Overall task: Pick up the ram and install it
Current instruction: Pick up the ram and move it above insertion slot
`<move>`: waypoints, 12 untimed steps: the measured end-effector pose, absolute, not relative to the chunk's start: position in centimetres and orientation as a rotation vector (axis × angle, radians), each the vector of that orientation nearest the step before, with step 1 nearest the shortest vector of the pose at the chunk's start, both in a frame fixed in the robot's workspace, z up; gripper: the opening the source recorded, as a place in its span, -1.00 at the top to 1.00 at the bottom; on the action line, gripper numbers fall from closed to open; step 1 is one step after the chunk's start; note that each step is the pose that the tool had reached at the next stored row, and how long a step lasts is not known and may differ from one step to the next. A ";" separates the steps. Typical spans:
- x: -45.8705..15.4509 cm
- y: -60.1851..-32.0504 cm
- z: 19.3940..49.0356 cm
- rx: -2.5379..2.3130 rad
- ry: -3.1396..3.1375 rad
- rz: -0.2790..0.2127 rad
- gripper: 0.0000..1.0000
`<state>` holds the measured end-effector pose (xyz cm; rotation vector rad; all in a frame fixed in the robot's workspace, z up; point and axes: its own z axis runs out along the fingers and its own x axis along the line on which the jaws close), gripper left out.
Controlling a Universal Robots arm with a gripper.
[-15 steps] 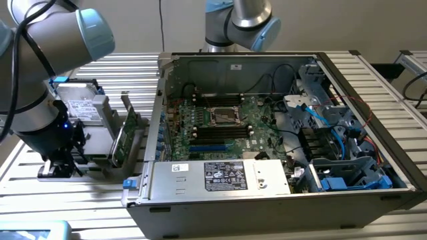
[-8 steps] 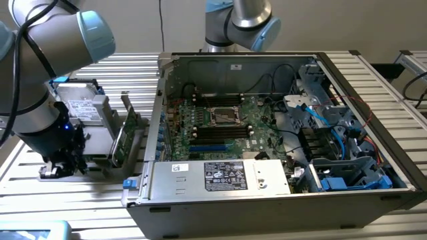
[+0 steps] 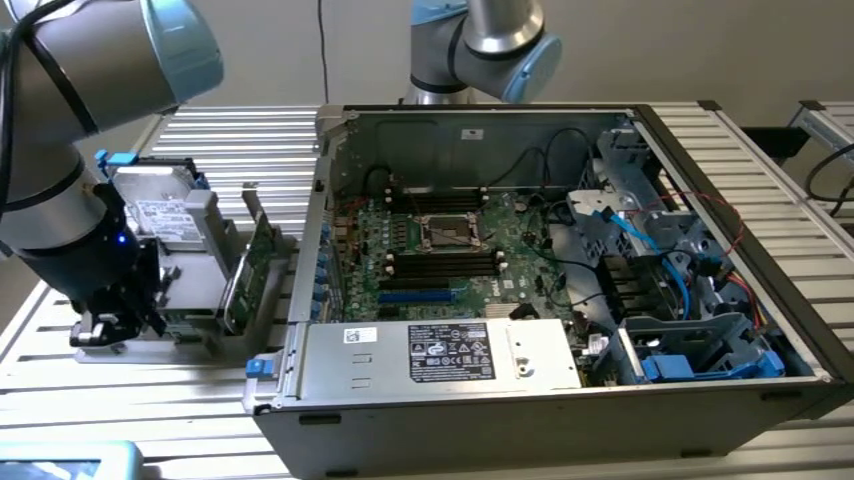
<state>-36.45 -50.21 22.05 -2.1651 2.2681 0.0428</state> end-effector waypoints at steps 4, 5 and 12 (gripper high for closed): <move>-36.5 -50.3 23.9 -2.164 2.269 0.043 0.73; -36.5 -50.3 24.3 -2.164 2.269 0.043 0.73; -36.4 -50.4 27.5 -2.164 2.270 0.043 0.73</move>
